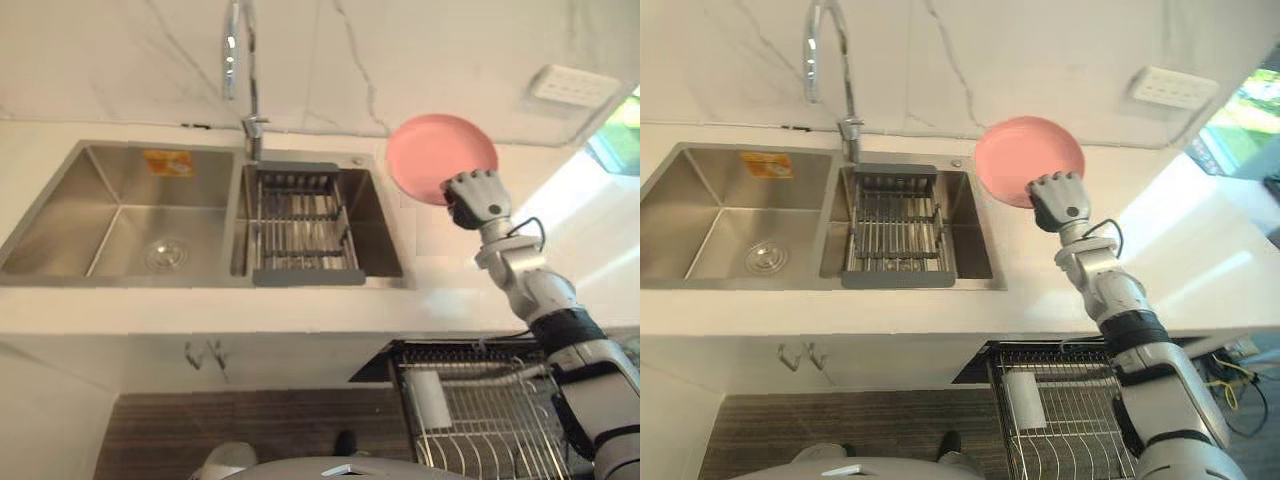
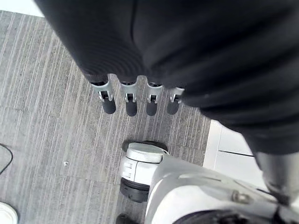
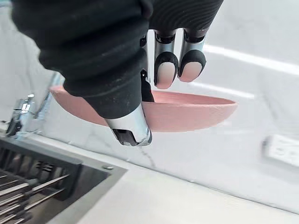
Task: Walk over to the sink, pick up the cup, carry it to the dishwasher, place the cup inside the dishwasher, then close the dishwasher door
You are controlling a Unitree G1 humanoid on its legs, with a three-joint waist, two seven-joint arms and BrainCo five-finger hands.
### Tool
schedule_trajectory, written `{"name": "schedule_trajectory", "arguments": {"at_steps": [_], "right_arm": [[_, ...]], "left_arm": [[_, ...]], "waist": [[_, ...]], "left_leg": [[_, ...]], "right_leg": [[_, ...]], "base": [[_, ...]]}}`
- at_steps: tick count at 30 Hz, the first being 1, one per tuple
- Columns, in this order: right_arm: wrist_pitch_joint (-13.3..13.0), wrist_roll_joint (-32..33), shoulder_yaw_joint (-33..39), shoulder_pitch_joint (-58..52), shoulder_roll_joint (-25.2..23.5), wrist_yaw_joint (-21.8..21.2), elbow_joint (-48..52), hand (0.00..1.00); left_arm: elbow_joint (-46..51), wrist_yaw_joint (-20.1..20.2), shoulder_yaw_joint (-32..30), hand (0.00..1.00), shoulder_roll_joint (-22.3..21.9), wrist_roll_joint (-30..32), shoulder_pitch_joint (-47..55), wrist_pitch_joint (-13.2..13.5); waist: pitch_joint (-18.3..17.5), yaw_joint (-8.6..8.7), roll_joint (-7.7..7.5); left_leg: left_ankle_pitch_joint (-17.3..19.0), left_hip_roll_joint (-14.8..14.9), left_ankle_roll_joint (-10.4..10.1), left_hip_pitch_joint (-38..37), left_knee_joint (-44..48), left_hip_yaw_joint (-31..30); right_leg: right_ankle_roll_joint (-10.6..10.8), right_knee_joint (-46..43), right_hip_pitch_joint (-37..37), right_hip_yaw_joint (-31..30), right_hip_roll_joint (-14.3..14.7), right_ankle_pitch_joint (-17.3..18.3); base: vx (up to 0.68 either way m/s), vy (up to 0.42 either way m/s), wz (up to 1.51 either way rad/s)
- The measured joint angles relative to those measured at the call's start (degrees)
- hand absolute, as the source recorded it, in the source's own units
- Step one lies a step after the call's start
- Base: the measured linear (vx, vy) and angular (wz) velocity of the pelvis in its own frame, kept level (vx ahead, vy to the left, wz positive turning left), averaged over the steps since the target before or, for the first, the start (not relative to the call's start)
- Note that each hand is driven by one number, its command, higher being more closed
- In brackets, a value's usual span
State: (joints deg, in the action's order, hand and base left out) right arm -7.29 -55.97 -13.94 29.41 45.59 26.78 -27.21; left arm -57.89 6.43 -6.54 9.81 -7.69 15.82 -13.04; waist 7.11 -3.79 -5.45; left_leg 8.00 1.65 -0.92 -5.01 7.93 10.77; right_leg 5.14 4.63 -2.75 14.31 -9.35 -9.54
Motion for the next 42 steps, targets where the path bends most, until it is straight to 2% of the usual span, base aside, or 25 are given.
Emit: {"name": "schedule_trajectory", "arguments": {"at_steps": [3,5,6,9,11,14,15,19,22,25,28,31,36,42], "right_arm": [[0.25,2.10,4.15,-2.93,0.72,-0.66,4.31,1.00],[0.30,2.95,6.40,-4.71,1.78,-1.69,6.61,1.00],[0.43,4.07,7.65,-4.82,2.18,-2.43,7.46,1.00],[2.92,6.93,11.33,-6.46,2.28,-4.64,13.14,1.00],[3.78,8.47,12.68,-8.09,2.27,-6.22,16.29,1.00],[4.06,9.14,13.20,-11.38,2.13,-8.12,20.04,1.00],[4.14,9.58,13.59,-12.51,2.05,-8.86,20.49,1.00],[5.36,11.05,18.58,-18.00,1.98,-10.12,21.77,1.00],[5.33,11.54,22.16,-22.06,1.80,-9.79,21.73,1.00],[5.29,11.68,24.25,-24.83,0.71,-8.91,21.73,1.00],[5.33,11.71,26.73,-27.39,-1.69,-8.21,21.82,1.00],[6.30,12.23,29.50,-30.65,-3.28,-7.41,21.78,1.00],[6.46,14.05,31.15,-34.24,-7.09,-7.33,21.64,1.00],[5.12,14.03,31.10,-34.85,-10.80,-6.79,18.02,1.00]], "left_arm": [[0.02,0.05,0.40,0.00,0.33,-4.72,0.62,-3.64],[-0.01,0.02,0.40,0.00,0.32,-4.47,0.68,-4.55],[-0.01,0.02,0.43,0.00,0.23,-4.45,0.70,-4.87],[-0.02,0.17,0.44,0.00,0.40,-6.02,0.58,-7.28],[-0.04,0.18,0.39,0.00,0.41,-6.82,0.59,-8.56],[-0.15,0.14,0.38,0.00,0.43,-6.71,0.56,-9.41],[-0.14,0.14,0.40,0.00,0.48,-6.69,0.31,-9.44],[-0.02,0.33,0.55,0.00,0.04,-5.58,-1.63,-9.46],[0.98,0.80,1.23,0.00,-0.32,-5.53,-1.70,-9.53],[1.05,1.40,1.50,0.00,-0.38,-5.55,-1.64,-9.85],[1.14,1.41,1.62,0.00,-0.50,-5.54,-1.80,-10.64],[1.14,1.41,1.63,0.00,-0.74,-5.53,-1.79,-11.29],[1.14,1.49,1.62,0.00,-0.71,-3.78,-1.67,-11.63],[1.38,1.52,2.32,0.00,-0.77,-3.42,-3.18,-11.63]], "waist": [[-1.06,1.97,-0.06],[-1.53,2.62,0.16],[-1.72,3.14,0.49],[-2.16,4.51,0.87],[-2.44,4.48,0.99],[-2.83,5.17,1.21],[-2.84,6.14,1.54],[-2.70,6.80,3.22],[-2.24,7.61,4.17],[-1.54,7.99,4.26],[-1.17,8.73,4.44],[-0.92,9.17,4.82],[-0.74,10.52,5.12],[1.08,10.07,6.04]], "left_leg": [[2.31,-0.02,-0.17,0.06,2.03,2.34],[3.72,0.06,0.12,0.15,3.39,3.84],[4.69,0.23,0.40,0.23,4.37,4.70],[6.55,0.60,0.97,0.46,6.34,7.80],[7.65,1.20,1.50,0.53,7.82,10.51],[8.39,1.49,1.59,0.05,8.56,13.16],[8.99,1.73,1.38,0.02,9.06,13.65],[9.45,1.81,0.76,-0.22,9.16,14.35],[9.79,1.94,0.62,-0.44,8.84,14.18],[11.40,1.92,0.87,-1.22,8.94,13.12],[12.11,1.94,0.56,-1.46,8.85,13.57],[12.23,1.98,0.37,-1.68,8.43,14.41],[11.76,2.01,0.49,-2.40,7.02,14.45],[11.60,2.03,0.51,-2.96,6.82,14.19]], "right_leg": [[-0.39,-0.01,0.86,-2.82,0.00,0.19],[-1.22,-0.08,1.52,-4.45,0.10,0.24],[-3.04,-0.95,2.36,-5.46,0.31,0.73],[-5.53,-2.41,4.24,-6.42,0.34,1.47],[-7.60,-2.30,5.13,-5.77,0.32,0.29],[-8.27,-2.37,6.15,-5.34,0.28,-1.19],[-7.28,-2.40,6.14,-4.59,0.36,-1.91],[-5.07,-2.59,7.83,-2.21,1.33,-4.18],[-4.53,-2.64,8.61,-2.44,1.94,-4.49],[-3.25,-2.66,8.57,-3.50,2.53,-3.66],[-3.17,-2.59,8.68,-2.68,2.59,-2.33],[-3.27,-2.43,8.90,-2.42,2.58,-2.29],[-3.57,-2.71,8.97,-1.49,2.74,-2.61],[-2.22,-3.52,8.92,-1.43,2.80,-2.90]], "base": [[-0.04,0.051,-0.48],[-0.06,0.057,-0.52],[-0.05,0.063,-0.46],[-0.04,0.103,-0.59],[-0.02,0.107,-0.81],[0.03,0.081,-0.73],[0.06,0.063,-0.49],[0.06,0.016,-0.49],[0.02,-0.008,-0.31],[-0.04,-0.010,-0.34],[-0.04,-0.011,-0.23],[0.00,0.000,-0.15],[0.07,0.000,-0.01],[0.07,0.016,-0.03]]}}
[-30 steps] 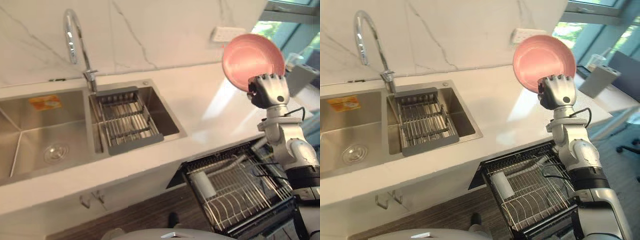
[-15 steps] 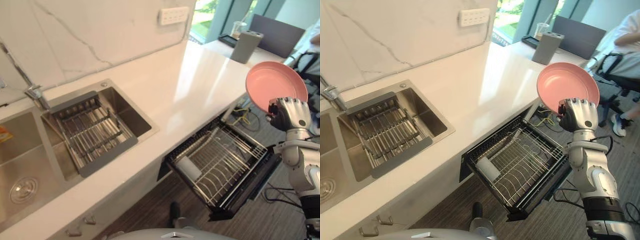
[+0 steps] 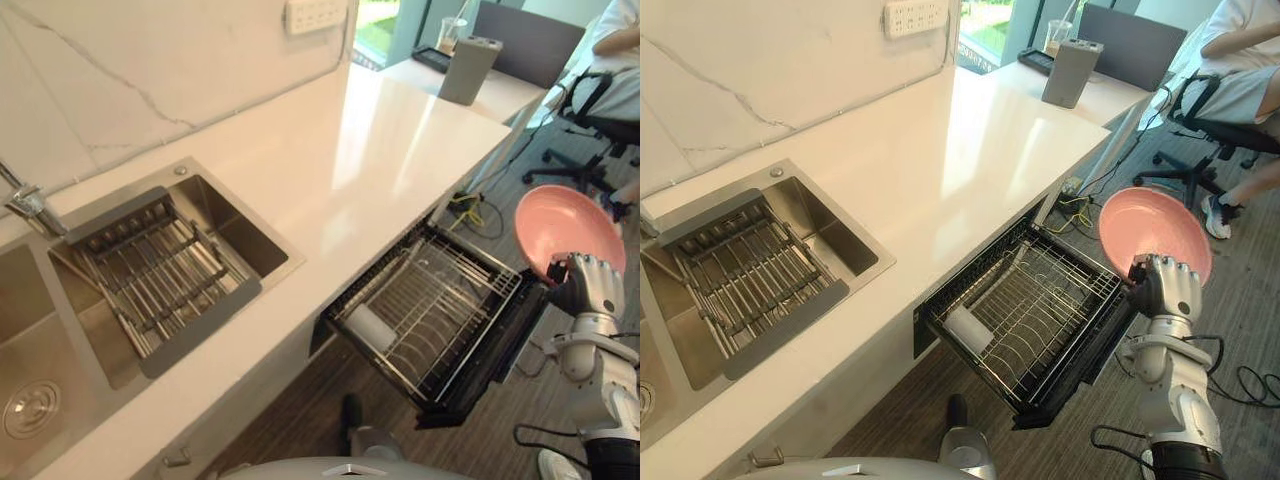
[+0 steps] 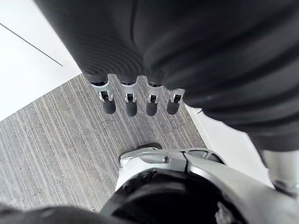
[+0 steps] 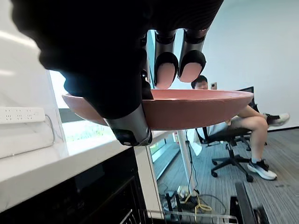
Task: Walk over to the sink, pick up the cup, carry it to the dishwasher, place the cup inside the dishwasher, then close the dishwasher door
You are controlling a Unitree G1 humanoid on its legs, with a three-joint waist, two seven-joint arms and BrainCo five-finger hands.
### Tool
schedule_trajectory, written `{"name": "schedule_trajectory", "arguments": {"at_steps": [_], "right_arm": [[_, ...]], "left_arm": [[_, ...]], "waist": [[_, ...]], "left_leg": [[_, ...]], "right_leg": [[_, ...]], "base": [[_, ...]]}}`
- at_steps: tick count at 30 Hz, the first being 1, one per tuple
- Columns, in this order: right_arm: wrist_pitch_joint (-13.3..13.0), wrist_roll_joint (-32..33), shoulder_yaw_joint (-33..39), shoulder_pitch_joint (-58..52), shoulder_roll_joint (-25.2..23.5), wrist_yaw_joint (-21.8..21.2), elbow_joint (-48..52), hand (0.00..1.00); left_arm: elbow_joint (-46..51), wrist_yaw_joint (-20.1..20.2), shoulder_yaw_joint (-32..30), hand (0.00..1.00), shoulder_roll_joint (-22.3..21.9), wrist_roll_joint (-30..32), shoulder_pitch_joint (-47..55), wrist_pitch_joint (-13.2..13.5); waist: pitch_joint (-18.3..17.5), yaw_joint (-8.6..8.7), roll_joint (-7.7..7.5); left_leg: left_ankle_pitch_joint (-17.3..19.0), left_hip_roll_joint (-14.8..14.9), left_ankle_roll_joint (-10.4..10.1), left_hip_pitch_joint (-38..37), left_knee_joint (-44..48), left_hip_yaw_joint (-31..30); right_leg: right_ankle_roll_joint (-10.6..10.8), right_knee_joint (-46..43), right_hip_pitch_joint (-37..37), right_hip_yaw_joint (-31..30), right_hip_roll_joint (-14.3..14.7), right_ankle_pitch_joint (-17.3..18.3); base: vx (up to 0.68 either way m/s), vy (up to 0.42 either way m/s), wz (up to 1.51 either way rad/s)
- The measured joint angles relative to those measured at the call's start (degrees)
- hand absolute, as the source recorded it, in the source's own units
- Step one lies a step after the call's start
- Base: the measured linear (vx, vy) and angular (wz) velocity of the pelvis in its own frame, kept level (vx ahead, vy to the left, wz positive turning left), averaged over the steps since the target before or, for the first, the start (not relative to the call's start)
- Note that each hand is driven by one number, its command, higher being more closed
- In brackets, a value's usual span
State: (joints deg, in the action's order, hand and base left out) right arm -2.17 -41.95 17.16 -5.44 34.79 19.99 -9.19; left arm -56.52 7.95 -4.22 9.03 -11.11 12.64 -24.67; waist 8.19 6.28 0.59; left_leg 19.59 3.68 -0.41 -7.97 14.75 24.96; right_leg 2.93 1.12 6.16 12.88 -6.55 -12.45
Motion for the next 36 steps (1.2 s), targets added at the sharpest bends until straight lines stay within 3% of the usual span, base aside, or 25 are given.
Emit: {"name": "schedule_trajectory", "arguments": {"at_steps": [8,12,18,27,30,36], "right_arm": [[-0.32,0.38,-1.52,0.05,-4.47,1.92,-7.62,1.00],[0.23,3.47,-3.64,0.29,-5.04,2.68,-11.88,1.00],[2.74,6.15,-5.89,4.07,-7.46,3.12,-17.26,1.00],[6.16,10.42,-9.92,10.79,-7.13,2.93,-25.10,1.00],[7.52,13.77,-10.24,14.45,-7.02,2.73,-28.67,1.00],[7.51,15.76,-13.47,21.00,-3.88,1.58,-32.01,1.00]], "left_arm": [[1.54,-0.02,0.42,0.00,0.18,0.05,-0.62,0.03],[1.81,0.46,0.58,0.00,0.22,0.06,-1.21,0.11],[1.79,1.27,0.88,0.00,0.56,0.01,-2.21,0.67],[1.64,2.56,1.93,0.00,0.89,-1.18,-3.27,2.45],[1.38,2.70,2.28,0.00,1.03,-2.02,-4.72,2.63],[1.27,2.53,4.28,0.00,1.09,-2.30,-5.43,2.76]], "waist": [[2.48,-0.37,0.49],[3.85,-1.54,0.62],[5.95,-2.88,0.68],[9.27,-3.18,1.85],[11.17,-3.74,2.82],[14.19,-4.32,5.43]], "left_leg": [[-1.19,-0.47,0.08,-0.35,-1.45,-1.67],[-1.92,-0.76,0.07,-0.80,-2.36,-3.31],[-4.12,-1.74,0.14,1.16,-3.96,-4.87],[-5.63,-2.89,0.63,5.01,-4.81,-8.01],[-6.09,-3.35,0.87,6.49,-4.51,-8.75],[-6.87,-3.72,0.84,7.99,-3.88,-9.17]], "right_leg": [[0.29,-1.13,-0.06,1.34,-0.68,0.46],[0.81,-3.34,-0.08,2.89,-1.56,2.31],[0.92,-4.17,1.97,4.02,-2.90,2.46],[0.73,-4.06,4.28,6.69,-4.73,2.06],[0.63,-3.97,5.29,6.82,-5.25,1.43],[0.54,-3.81,6.79,6.82,-5.53,0.73]], "base": [[0.04,0.007,0.11],[0.00,-0.030,0.21],[-0.04,-0.040,0.15],[-0.07,-0.027,0.16],[-0.06,0.006,0.13],[0.00,0.011,0.03]]}}
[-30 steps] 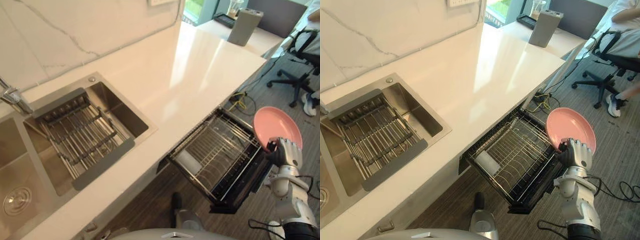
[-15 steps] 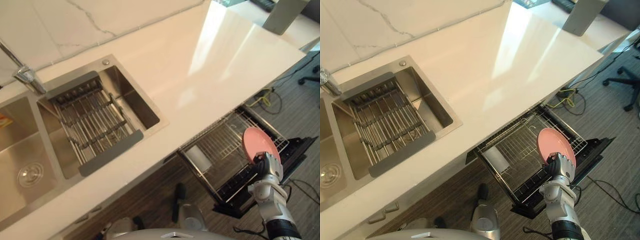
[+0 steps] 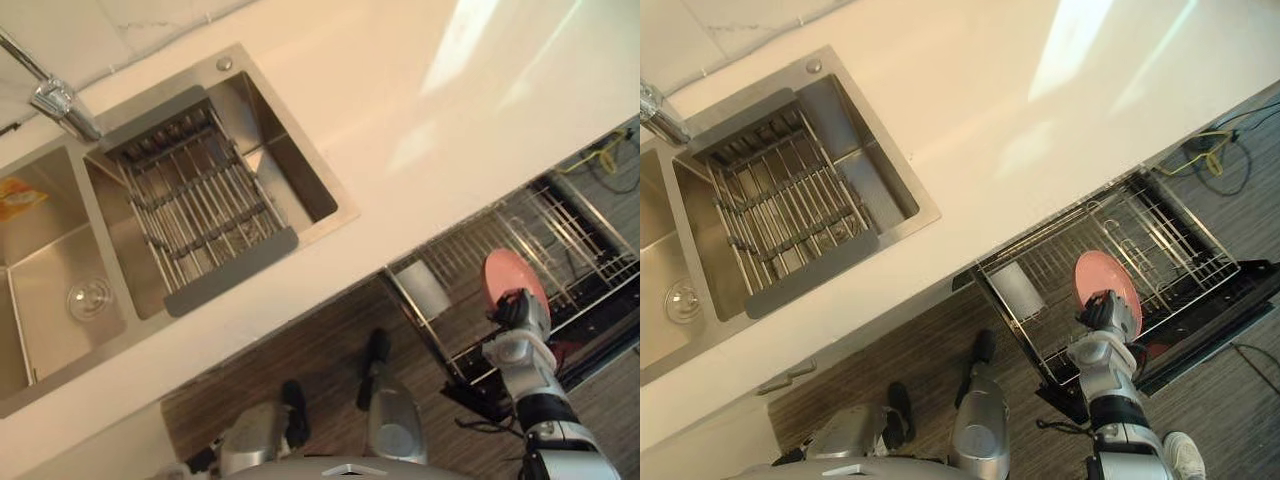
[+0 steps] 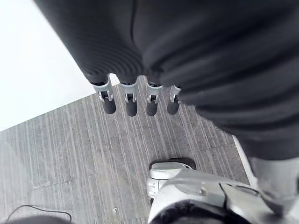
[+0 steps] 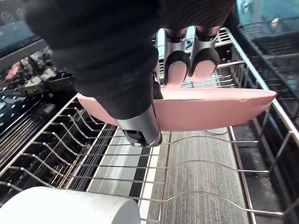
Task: Walk over to the sink, pick up the cup, carry it to the dishwasher, place the cup inside the dishwasher, then close the dishwasher door
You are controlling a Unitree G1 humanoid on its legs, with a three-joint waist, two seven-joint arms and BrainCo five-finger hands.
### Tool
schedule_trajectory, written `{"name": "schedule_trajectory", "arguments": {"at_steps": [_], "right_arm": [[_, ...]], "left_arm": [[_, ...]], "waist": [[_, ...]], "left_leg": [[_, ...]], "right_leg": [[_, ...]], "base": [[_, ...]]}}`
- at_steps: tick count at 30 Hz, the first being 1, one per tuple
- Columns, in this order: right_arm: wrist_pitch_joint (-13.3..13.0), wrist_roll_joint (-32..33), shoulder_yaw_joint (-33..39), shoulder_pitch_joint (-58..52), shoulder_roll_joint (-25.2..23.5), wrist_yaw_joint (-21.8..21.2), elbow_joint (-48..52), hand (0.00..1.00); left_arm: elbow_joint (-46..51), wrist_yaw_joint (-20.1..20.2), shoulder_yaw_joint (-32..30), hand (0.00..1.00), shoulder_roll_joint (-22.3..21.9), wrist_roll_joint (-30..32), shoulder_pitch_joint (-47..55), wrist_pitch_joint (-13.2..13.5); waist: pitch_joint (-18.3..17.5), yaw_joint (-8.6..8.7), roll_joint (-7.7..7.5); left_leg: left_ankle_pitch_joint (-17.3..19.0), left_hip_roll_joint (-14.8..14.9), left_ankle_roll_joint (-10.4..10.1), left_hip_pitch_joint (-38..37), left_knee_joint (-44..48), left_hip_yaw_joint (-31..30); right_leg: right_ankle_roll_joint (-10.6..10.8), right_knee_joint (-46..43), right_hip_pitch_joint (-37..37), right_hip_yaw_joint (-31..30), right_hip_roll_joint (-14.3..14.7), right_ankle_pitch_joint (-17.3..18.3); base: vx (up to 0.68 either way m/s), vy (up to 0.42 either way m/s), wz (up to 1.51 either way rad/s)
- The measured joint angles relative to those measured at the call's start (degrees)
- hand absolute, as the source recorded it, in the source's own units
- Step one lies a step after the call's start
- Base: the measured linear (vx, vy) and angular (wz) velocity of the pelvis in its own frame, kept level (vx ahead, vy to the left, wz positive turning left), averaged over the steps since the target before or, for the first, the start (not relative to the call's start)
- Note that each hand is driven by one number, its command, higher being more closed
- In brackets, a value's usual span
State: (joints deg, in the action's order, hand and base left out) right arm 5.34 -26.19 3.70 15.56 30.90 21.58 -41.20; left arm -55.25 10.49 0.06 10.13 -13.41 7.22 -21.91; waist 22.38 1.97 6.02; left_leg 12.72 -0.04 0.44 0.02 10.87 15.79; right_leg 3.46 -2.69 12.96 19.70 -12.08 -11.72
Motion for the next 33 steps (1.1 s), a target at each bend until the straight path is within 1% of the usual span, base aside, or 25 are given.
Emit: {"name": "schedule_trajectory", "arguments": {"at_steps": [1,3,4,5,7,9,10,12,15,17,19,20,21,22,23,24,25,26,27,28,30,31,32,33], "right_arm": [[0.04,0.00,-0.70,0.80,0.41,-0.21,-0.29,1.00],[0.44,-0.05,-2.45,3.67,2.23,-1.84,-0.28,1.00],[0.82,-0.10,-3.13,4.42,2.70,-2.35,-0.29,1.00],[1.35,-0.12,-4.17,5.59,3.38,-3.25,-0.31,0.00],[2.34,-0.13,-5.85,7.69,3.56,-4.46,-1.01,0.00],[2.72,0.03,-5.96,9.48,3.61,-5.23,-3.30,0.00],[3.41,1.38,-6.08,10.43,3.92,-5.24,-4.96,0.00],[3.71,4.34,-6.43,10.91,4.93,-4.86,-6.42,0.00],[3.62,6.87,-6.29,11.17,5.76,-4.68,-7.42,0.00],[3.22,10.17,-6.02,11.16,5.71,-3.13,-7.88,0.00],[1.12,14.74,-5.04,11.04,5.61,-1.19,-8.31,0.00],[0.44,15.83,-4.52,10.87,5.51,-0.87,-8.04,0.00],[-0.92,17.93,-2.70,9.63,5.06,-0.35,-5.87,0.00],[-1.60,19.07,-1.66,8.82,4.62,-0.08,-4.11,0.00],[-3.13,21.48,0.92,7.28,3.22,0.26,0.46,0.00],[-4.56,23.32,3.21,5.53,1.37,0.35,5.74,0.00],[-5.01,23.99,4.20,4.58,0.56,0.39,8.38,0.00],[-5.64,24.82,6.18,2.16,-0.61,0.40,13.80,0.00],[-5.91,24.94,8.40,-0.11,-1.46,0.73,19.20,0.00],[-6.38,25.09,9.63,-1.05,-1.58,1.14,21.59,0.00],[-7.02,26.35,16.17,-4.21,-1.49,2.45,27.59,0.00],[-7.01,26.57,17.76,-4.89,-1.25,2.98,27.98,0.00],[-6.71,27.04,20.77,-6.78,-0.59,4.01,27.91,0.00],[-6.47,27.40,24.16,-8.14,-0.34,4.88,27.13,0.00]], "left_arm": [[0.01,0.00,0.12,0.00,-0.01,0.00,-0.05,0.07],[0.02,0.18,0.29,0.00,-0.06,-0.08,-1.03,0.37],[0.02,0.23,0.42,0.00,-0.06,-0.11,-1.26,0.62],[0.04,0.31,0.72,0.00,-0.06,-0.33,-1.62,0.83],[0.02,0.65,1.40,0.00,-0.05,-0.50,-1.68,1.35],[0.01,1.21,1.90,0.00,-0.05,-1.08,-1.71,2.09],[0.00,1.33,2.44,0.00,-0.08,-1.29,-1.72,2.43],[-0.04,1.62,2.80,0.00,-0.15,-2.06,-1.72,2.53],[-0.63,1.38,2.92,0.00,-0.21,-2.16,-1.77,2.58],[-0.93,0.48,2.87,0.00,-0.32,-1.53,-1.77,1.64],[-2.34,-1.63,2.22,0.00,-0.54,-0.40,-1.78,0.44],[-2.70,-2.38,2.05,0.00,-0.54,-0.50,-1.88,0.43],[-3.32,-3.91,0.95,0.00,-0.53,-1.17,-2.40,0.28],[-3.40,-4.46,0.06,0.00,-0.52,-1.66,-2.75,0.13],[-3.90,-5.65,-1.44,0.00,-0.50,-2.32,-3.69,-0.18],[-3.91,-6.61,-3.05,0.00,-0.44,-2.65,-4.32,-0.54],[-3.86,-6.80,-3.92,0.00,-0.43,-2.68,-4.60,-0.59],[-3.84,-7.06,-5.40,0.00,-0.43,-2.70,-4.97,-0.66],[-3.86,-7.35,-7.08,0.00,-0.37,-2.68,-4.95,-0.89],[-3.85,-7.40,-7.72,0.00,-0.26,-2.67,-4.95,-0.95],[-3.93,-7.77,-10.08,0.00,0.12,-2.56,-4.92,-1.87],[-3.91,-7.77,-10.50,0.00,0.13,-2.50,-4.90,-2.05],[-3.88,-7.77,-11.31,0.00,0.07,-2.52,-4.91,-2.45],[-3.85,-7.80,-11.50,0.00,0.06,-2.47,-4.91,-2.98]], "waist": [[0.14,-0.01,0.15],[1.39,-0.02,1.38],[1.84,-0.03,1.74],[2.54,-0.09,2.50],[3.03,-0.23,3.31],[3.39,-0.54,3.91],[3.71,-0.78,4.38],[3.95,-1.09,4.92],[4.04,-0.97,5.11],[4.05,-1.06,5.10],[4.14,-1.02,4.95],[4.21,-0.87,4.82],[4.24,-0.66,4.44],[4.17,-0.61,4.14],[4.17,-0.27,3.56],[4.04,0.36,2.52],[3.91,0.57,1.95],[3.32,1.05,0.66],[2.08,1.65,-0.71],[1.71,1.86,-1.44],[-0.61,3.22,-3.94],[-1.35,3.51,-4.40],[-2.74,3.82,-5.25],[-3.63,4.52,-5.82]], "left_leg": [[-0.29,-0.13,-0.13,0.18,-0.01,0.02],[-0.78,-0.56,-0.04,1.27,0.03,-0.01],[-0.81,-0.63,0.01,1.34,0.02,-0.01],[-0.86,-0.73,0.09,1.50,0.02,0.00],[-1.16,-0.97,0.01,2.34,-0.03,-0.02],[-1.41,-1.06,-0.05,3.08,-0.03,-0.10],[-1.55,-1.06,-0.03,3.37,-0.06,-0.23],[-1.91,-1.06,-0.21,3.70,-0.15,-0.56],[-2.93,-1.12,-0.25,3.83,-1.34,-1.59],[-3.40,-1.05,-0.67,3.17,-1.88,-1.63],[-3.46,-0.83,-0.74,2.07,-2.14,-1.51],[-3.43,-0.78,-0.76,1.79,-2.18,-1.47],[-3.30,-0.64,-0.87,1.35,-2.20,-1.39],[-3.22,-0.58,-0.90,1.21,-2.23,-1.25],[-2.50,-0.15,-0.96,0.81,-2.20,-0.66],[-1.94,0.38,-1.22,0.30,-2.07,0.09],[-1.81,0.63,-1.36,-0.23,-2.07,0.47],[-1.34,1.16,-1.55,-1.32,-2.09,1.60],[-0.83,1.61,-1.88,-2.15,-2.11,2.80],[-0.59,1.83,-2.00,-2.60,-2.11,3.47],[0.48,2.93,-2.46,-5.10,-2.10,6.06],[0.69,3.12,-2.52,-5.59,-2.09,6.49],[1.01,3.54,-2.79,-6.37,-2.08,7.94],[1.02,3.73,-2.83,-7.05,-2.09,8.74]], "right_leg": [[-0.01,0.03,0.30,-0.04,-0.11,-0.11],[-0.17,0.19,1.24,-0.01,-0.57,-0.62],[-0.18,0.31,1.27,-0.01,-0.62,-0.72],[-0.17,0.67,1.28,-0.02,-0.66,-1.03],[-0.07,1.84,1.58,0.00,-0.66,-1.71],[-0.16,2.30,2.08,0.07,-0.70,-2.00],[-0.24,2.39,2.23,0.23,-0.72,-2.07],[-0.35,2.59,2.26,0.68,-0.79,-2.16],[-0.65,3.28,1.98,1.67,-0.79,-2.44],[-0.70,3.53,1.42,1.75,-0.63,-2.48],[-0.83,4.10,0.25,1.60,-0.22,-2.57],[-0.85,4.55,-0.15,1.57,-0.06,-2.65],[-0.78,6.20,-1.27,1.56,0.38,-3.24],[-0.75,7.15,-1.75,1.54,0.62,-3.66],[-0.84,7.42,-2.03,1.19,1.17,-3.82],[-0.89,7.42,-2.28,0.67,1.69,-3.78],[-0.92,7.43,-2.54,0.20,2.03,-3.75],[-0.97,7.44,-3.13,-0.64,2.63,-3.50],[-0.93,7.53,-3.31,-1.89,3.35,-3.33],[-1.04,7.63,-3.59,-2.51,3.55,-3.24],[-1.36,7.80,-4.78,-4.35,4.98,-3.00],[-1.43,7.80,-4.93,-4.94,5.40,-2.97],[-1.54,7.80,-5.03,-5.74,6.05,-2.91],[-1.55,7.79,-5.16,-6.45,6.46,-2.91]], "base": [[0.04,0.025,-0.01],[0.02,0.029,0.04],[0.00,0.033,0.03],[-0.02,0.035,0.02],[-0.02,0.036,0.02],[-0.01,0.011,0.03],[-0.02,0.020,0.06],[-0.02,0.014,0.12],[-0.02,0.011,0.15],[-0.01,0.002,0.04],[-0.02,-0.001,-0.05],[-0.03,0.003,-0.03],[-0.03,0.000,-0.03],[-0.03,-0.004,-0.10],[-0.03,-0.006,-0.22],[-0.02,-0.010,-0.28],[-0.01,-0.013,-0.40],[0.01,-0.010,-0.52],[0.02,-0.001,-0.58],[0.02,0.019,-0.63],[0.05,0.022,-0.55],[0.09,0.017,-0.51],[0.10,0.021,-0.51],[0.10,0.023,-0.50]]}}
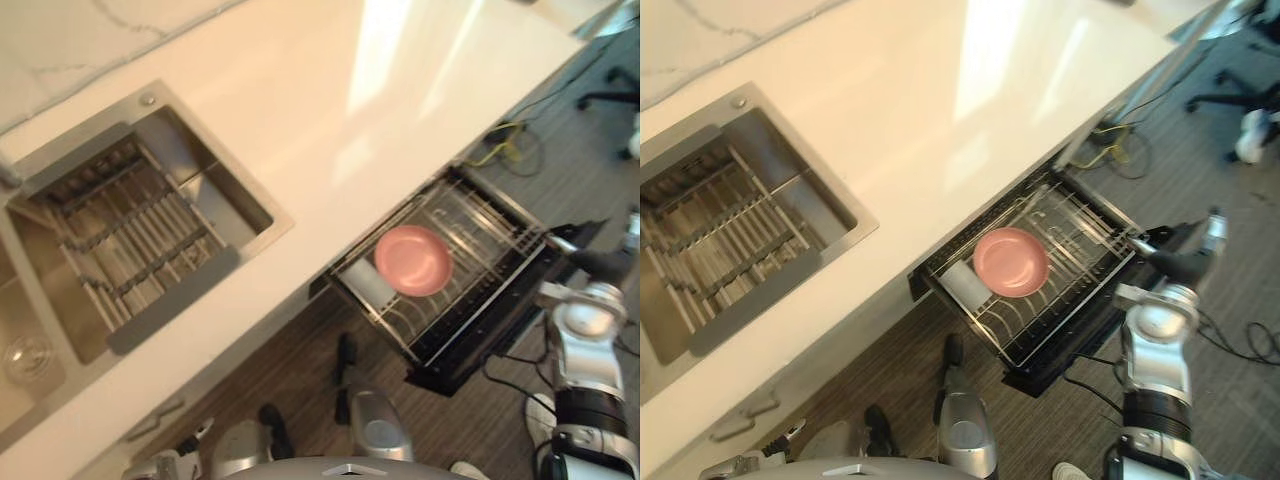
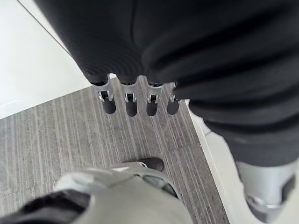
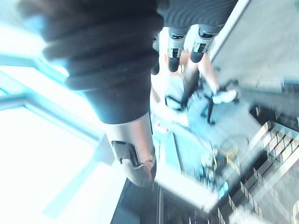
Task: Walk over to the sink, pick up the cup, carry it to the dishwasher, place the cup inside the dishwasher, then close the dishwasher door
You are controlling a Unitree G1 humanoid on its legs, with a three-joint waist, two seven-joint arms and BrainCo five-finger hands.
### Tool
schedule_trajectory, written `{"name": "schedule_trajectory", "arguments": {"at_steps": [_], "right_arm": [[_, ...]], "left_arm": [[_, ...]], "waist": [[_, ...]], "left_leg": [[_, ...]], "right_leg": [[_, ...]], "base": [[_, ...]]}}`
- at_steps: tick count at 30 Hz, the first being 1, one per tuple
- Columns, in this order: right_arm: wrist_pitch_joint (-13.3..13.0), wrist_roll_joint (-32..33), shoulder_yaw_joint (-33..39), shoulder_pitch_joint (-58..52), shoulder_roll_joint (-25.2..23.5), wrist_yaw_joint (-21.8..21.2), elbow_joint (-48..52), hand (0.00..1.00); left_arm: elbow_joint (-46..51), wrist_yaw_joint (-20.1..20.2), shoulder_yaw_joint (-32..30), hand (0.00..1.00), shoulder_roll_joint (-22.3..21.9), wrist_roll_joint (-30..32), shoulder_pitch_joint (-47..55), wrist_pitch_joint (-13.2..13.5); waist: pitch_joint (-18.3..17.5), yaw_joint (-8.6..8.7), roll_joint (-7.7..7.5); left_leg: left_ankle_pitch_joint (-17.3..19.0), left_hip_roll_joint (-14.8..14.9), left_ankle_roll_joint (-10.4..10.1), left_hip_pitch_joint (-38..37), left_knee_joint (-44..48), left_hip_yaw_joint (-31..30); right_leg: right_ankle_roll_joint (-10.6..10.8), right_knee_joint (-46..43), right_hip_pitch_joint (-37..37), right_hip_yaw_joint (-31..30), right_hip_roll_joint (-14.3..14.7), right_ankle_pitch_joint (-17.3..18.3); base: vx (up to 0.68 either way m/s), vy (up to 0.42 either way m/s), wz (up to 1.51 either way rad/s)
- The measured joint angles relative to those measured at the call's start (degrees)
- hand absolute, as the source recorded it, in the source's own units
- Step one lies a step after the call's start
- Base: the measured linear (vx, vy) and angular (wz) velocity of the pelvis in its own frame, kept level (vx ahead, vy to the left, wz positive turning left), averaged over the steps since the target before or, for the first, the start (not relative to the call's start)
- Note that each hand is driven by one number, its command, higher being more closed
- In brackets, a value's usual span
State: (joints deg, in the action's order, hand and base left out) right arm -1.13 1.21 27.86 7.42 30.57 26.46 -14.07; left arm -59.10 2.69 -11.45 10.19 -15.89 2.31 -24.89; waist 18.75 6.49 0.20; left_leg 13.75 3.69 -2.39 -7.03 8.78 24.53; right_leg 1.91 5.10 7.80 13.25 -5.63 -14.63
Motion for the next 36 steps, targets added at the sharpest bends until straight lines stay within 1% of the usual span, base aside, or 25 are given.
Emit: {"name": "schedule_trajectory", "arguments": {"at_steps": [2,3,4,5,7,8,10,11,13,14,15,16,18,19,20,21,22,24,26,27,30,32,33,34,36], "right_arm": [[0.05,3.24,4.15,-1.60,1.45,-0.14,-2.97,0.00],[0.03,6.70,6.99,-2.85,2.90,-0.37,-6.75,0.00],[-0.05,11.12,9.86,-3.92,3.83,-0.99,-11.33,0.00],[-0.18,13.56,11.43,-4.22,3.87,-1.65,-13.67,0.00],[-1.43,23.45,14.55,-6.24,3.27,-4.85,-20.54,0.00],[-1.49,25.26,14.81,-6.83,2.87,-5.96,-21.42,0.00],[-2.21,33.43,15.76,-8.91,-0.71,-12.15,-23.30,0.00],[-2.29,35.02,15.77,-9.14,-1.89,-13.61,-23.38,0.00],[-2.10,43.92,15.22,-9.62,-8.58,-21.75,-23.60,0.00],[-2.00,45.39,14.55,-9.68,-10.56,-23.82,-23.62,0.00],[-1.80,47.95,11.93,-10.14,-14.46,-27.04,-23.60,0.00],[-1.65,48.97,10.49,-10.33,-16.32,-28.13,-23.60,0.00],[-1.69,53.19,4.40,-10.50,-23.35,-31.42,-23.60,0.00],[-1.94,53.84,2.78,-10.27,-24.81,-32.01,-23.60,0.00],[-5.00,55.56,3.12,-10.58,-27.12,-32.21,-23.48,0.00],[-6.43,56.25,1.50,-11.42,-27.36,-32.56,-23.45,0.00],[-7.09,56.73,1.05,-11.39,-27.58,-32.53,-23.47,0.00],[-10.53,61.13,-0.89,-11.29,-27.84,-32.46,-23.46,0.00],[-11.81,65.39,-1.97,-11.13,-27.84,-32.56,-23.44,0.00],[-12.57,67.35,-3.55,-10.88,-28.32,-32.85,-23.04,0.00],[-13.74,67.38,-4.74,-8.32,-28.67,-32.89,-22.87,0.00],[-13.67,66.03,-4.92,-6.34,-28.49,-32.70,-22.87,0.00],[-13.25,65.60,-5.97,-4.90,-28.19,-32.52,-22.87,0.00],[-12.81,65.13,-7.00,-3.21,-27.59,-32.09,-22.87,0.00],[-12.40,63.65,-7.12,-0.75,-26.74,-31.93,-22.64,0.00]], "left_arm": [[0.26,-0.31,0.00,0.00,-0.28,0.51,-0.03,-1.85],[0.47,-0.97,-0.08,0.00,-0.51,1.35,-0.02,-3.61],[0.43,-1.46,-0.63,0.00,-0.89,2.63,0.13,-4.78],[0.50,-1.69,-1.25,0.00,-1.18,2.78,0.44,-5.52],[-0.15,-2.00,-2.18,0.00,-1.53,2.77,0.77,-8.77],[-0.25,-2.06,-2.30,0.00,-1.54,2.77,0.78,-9.29],[-0.37,-2.24,-3.74,0.00,-1.81,2.72,0.76,-10.02],[-0.41,-2.24,-4.37,0.00,-1.95,2.71,0.76,-10.03],[-0.87,-2.33,-6.51,0.00,-2.53,2.59,0.76,-9.97],[-1.07,-2.36,-6.78,0.00,-2.63,2.58,0.76,-9.84],[-1.32,-2.57,-7.89,0.00,-3.12,2.57,0.74,-9.52],[-1.33,-2.67,-8.60,0.00,-3.55,2.57,0.74,-9.19],[-1.79,-2.83,-10.63,0.00,-5.54,2.59,0.69,-7.07],[-1.80,-2.82,-11.30,0.00,-6.10,2.59,0.69,-6.50],[-1.87,-2.76,-12.78,0.00,-6.91,2.59,0.84,-5.68],[-2.12,-2.72,-13.93,0.00,-7.30,2.54,1.01,-5.12],[-2.16,-2.59,-14.64,0.00,-7.71,2.49,0.99,-4.85],[-2.15,-2.40,-15.97,0.00,-8.15,2.50,0.61,-3.30],[-2.02,-2.22,-16.18,0.00,-8.50,2.46,0.56,-2.50],[-1.69,-1.93,-16.73,0.00,-8.76,2.46,0.54,-2.02],[-1.60,-0.84,-17.76,0.00,-9.03,2.51,0.54,-1.90],[-1.49,0.03,-17.89,0.00,-9.15,2.56,0.54,-1.70],[-1.48,0.41,-17.89,0.00,-9.24,2.59,0.61,-1.55],[-1.60,0.64,-17.89,0.00,-9.20,2.70,0.69,-1.55],[-2.57,0.83,-17.71,0.00,-10.08,2.75,0.83,-1.47]], "waist": [[-0.83,0.88,-0.05],[-0.94,1.83,0.06],[-0.99,2.47,0.15],[-0.99,2.78,0.15],[-0.99,2.98,0.18],[-1.01,3.07,0.24],[-1.01,3.05,0.25],[-1.02,3.01,0.26],[-1.08,2.66,0.61],[-1.10,2.35,0.72],[-1.16,1.28,1.15],[-1.21,0.73,1.52],[-2.02,-1.53,3.67],[-2.09,-1.97,4.26],[-2.07,-2.34,4.61],[-2.35,-2.82,5.06],[-2.33,-3.20,5.00],[-2.31,-4.80,4.97],[-2.40,-5.63,5.12],[-2.43,-6.49,5.16],[-2.45,-6.86,5.19],[-2.50,-7.98,5.28],[-2.60,-9.13,5.43],[-2.93,-9.73,5.96],[-3.65,-9.82,7.10]], "left_leg": [[0.06,0.06,-0.10,-0.62,-0.03,0.73],[0.14,0.06,-0.23,-1.19,0.00,0.88],[0.32,0.05,-0.49,-1.23,0.03,1.18],[0.36,0.05,-0.54,-1.33,0.03,1.35],[0.54,0.05,-0.57,-1.28,0.01,2.30],[0.62,0.05,-0.51,-1.13,0.02,2.34],[0.79,0.12,-0.50,-1.01,-0.01,2.33],[0.86,0.21,-0.49,-0.91,0.01,2.33],[1.51,0.65,-0.44,-0.67,0.03,2.20],[1.51,0.75,-0.44,-0.59,0.05,2.16],[1.48,0.92,-0.48,-0.57,0.10,2.13],[1.45,1.01,-0.53,-0.55,0.10,2.08],[1.29,1.28,-0.57,0.04,0.15,0.88],[1.19,1.39,-0.63,0.04,0.14,0.55],[0.68,1.72,-0.86,0.05,0.10,0.62],[0.27,2.01,-1.01,0.04,-0.01,0.70],[0.16,2.06,-1.05,0.10,-0.08,0.69],[-1.10,1.93,-1.03,1.05,-0.10,0.71],[-2.02,1.83,-1.24,1.46,-0.44,0.49],[-3.41,1.51,-1.55,1.42,-1.48,0.05],[-6.68,0.66,-2.46,1.90,-3.25,-1.03],[-8.77,0.44,-2.79,2.08,-4.09,-1.04],[-9.69,0.52,-2.75,2.31,-4.20,-1.07],[-10.64,0.57,-2.67,2.87,-4.75,-1.23],[-12.41,0.50,-1.53,3.52,-6.90,-1.94]], "right_leg": [[-0.01,-0.14,-0.06,-0.22,0.24,-0.01],[-0.03,-0.36,-0.24,-0.31,0.29,-0.04],[-0.05,-0.38,-0.17,-0.58,0.38,-0.07],[-0.05,-0.38,-0.12,-0.70,0.42,-0.07],[-0.05,-0.38,0.19,-1.63,0.70,-0.07],[-0.04,-0.37,0.27,-1.70,0.73,-0.06],[0.00,0.00,0.30,-1.58,0.70,1.18],[0.02,0.00,0.30,-1.49,0.70,1.21],[-0.08,0.01,0.22,-0.68,0.76,1.29],[-0.11,0.00,0.21,-0.30,0.71,1.29],[-0.18,0.00,0.16,0.21,0.70,1.31],[-0.22,-0.01,0.08,0.35,0.70,1.33],[-0.34,-0.14,-0.22,1.97,0.43,1.52],[-0.35,-0.23,-0.65,2.52,0.27,1.67],[-0.46,-0.34,-1.54,4.04,-0.19,1.93],[-0.31,-0.35,-2.26,5.53,-0.56,2.08],[-0.25,-0.35,-2.46,6.21,-0.75,2.13],[-0.14,-0.37,-2.55,8.01,-1.76,2.19],[0.11,-0.37,-2.84,9.56,-2.28,2.32],[0.18,-0.38,-3.02,10.89,-2.65,2.38],[0.06,-0.40,-3.33,13.52,-3.92,2.63],[-0.25,-0.40,-3.96,15.44,-4.35,2.95],[-0.34,-0.39,-4.16,16.17,-4.36,3.47],[-0.61,-0.38,-4.07,17.41,-4.37,4.26],[-0.85,-0.39,-3.98,19.30,-4.37,4.49]], "base": [[0.07,0.028,-0.22],[0.09,0.049,-0.12],[0.08,0.052,-0.11],[0.05,0.046,-0.16],[0.01,0.039,-0.20],[-0.02,0.023,-0.13],[-0.04,0.009,0.00],[-0.06,0.004,0.04],[-0.05,-0.002,0.12],[-0.05,-0.004,0.11],[-0.03,-0.003,0.06],[-0.02,0.003,0.13],[0.01,0.016,0.32],[0.04,0.040,0.57],[0.04,0.055,0.68],[0.03,0.054,0.66],[0.00,0.061,0.52],[-0.01,0.053,0.42],[-0.01,0.033,0.46],[0.00,0.019,0.46],[-0.02,0.026,0.58],[-0.05,0.016,0.49],[-0.07,-0.013,0.37],[-0.10,-0.022,0.43],[-0.11,-0.025,0.61]]}}
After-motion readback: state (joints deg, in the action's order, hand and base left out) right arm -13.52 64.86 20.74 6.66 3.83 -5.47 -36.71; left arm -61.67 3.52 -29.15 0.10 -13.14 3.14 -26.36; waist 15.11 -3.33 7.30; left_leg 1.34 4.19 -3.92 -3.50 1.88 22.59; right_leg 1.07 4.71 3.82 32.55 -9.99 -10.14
